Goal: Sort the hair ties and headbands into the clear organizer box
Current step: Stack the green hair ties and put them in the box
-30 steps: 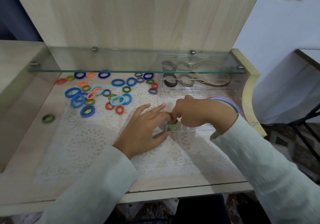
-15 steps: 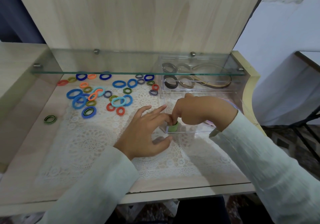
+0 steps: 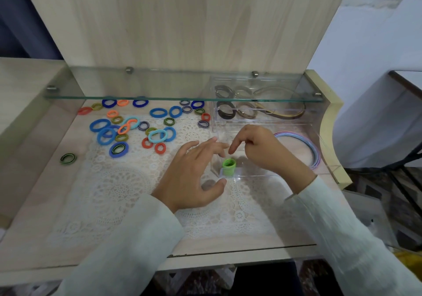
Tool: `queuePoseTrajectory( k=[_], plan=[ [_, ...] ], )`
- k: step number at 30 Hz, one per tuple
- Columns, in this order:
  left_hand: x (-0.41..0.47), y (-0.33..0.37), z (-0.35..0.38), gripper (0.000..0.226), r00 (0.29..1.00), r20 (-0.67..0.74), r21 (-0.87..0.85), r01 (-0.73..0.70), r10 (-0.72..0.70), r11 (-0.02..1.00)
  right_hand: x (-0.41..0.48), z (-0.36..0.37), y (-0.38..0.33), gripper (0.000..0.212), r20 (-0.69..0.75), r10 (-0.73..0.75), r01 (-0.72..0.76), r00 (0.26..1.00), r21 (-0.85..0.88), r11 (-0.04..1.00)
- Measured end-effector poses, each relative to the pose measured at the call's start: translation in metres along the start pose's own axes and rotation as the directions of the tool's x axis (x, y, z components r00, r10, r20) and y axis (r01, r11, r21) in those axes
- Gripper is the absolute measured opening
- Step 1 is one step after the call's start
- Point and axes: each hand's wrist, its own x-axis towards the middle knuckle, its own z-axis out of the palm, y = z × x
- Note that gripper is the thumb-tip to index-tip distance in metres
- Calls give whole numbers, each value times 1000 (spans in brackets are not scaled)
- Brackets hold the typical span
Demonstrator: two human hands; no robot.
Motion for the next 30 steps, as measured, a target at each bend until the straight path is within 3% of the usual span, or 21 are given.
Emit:
queuePoseTrajectory(
  k=[10,17,30],
  plan=[
    [1,-3,3,57,995,11,132,93,-95,987,-6,20,8,44,-130,-71,64,989,-56,996],
    [1,-5,5,57,992,31,143,114,-120,983,-7,26,13,34,-97,-159,148,983,-107,983],
    [1,-4,4,55,993,20,133,115,-119,984,-8,28,16,42,-129,-225,219,966,-59,974]
  ],
)
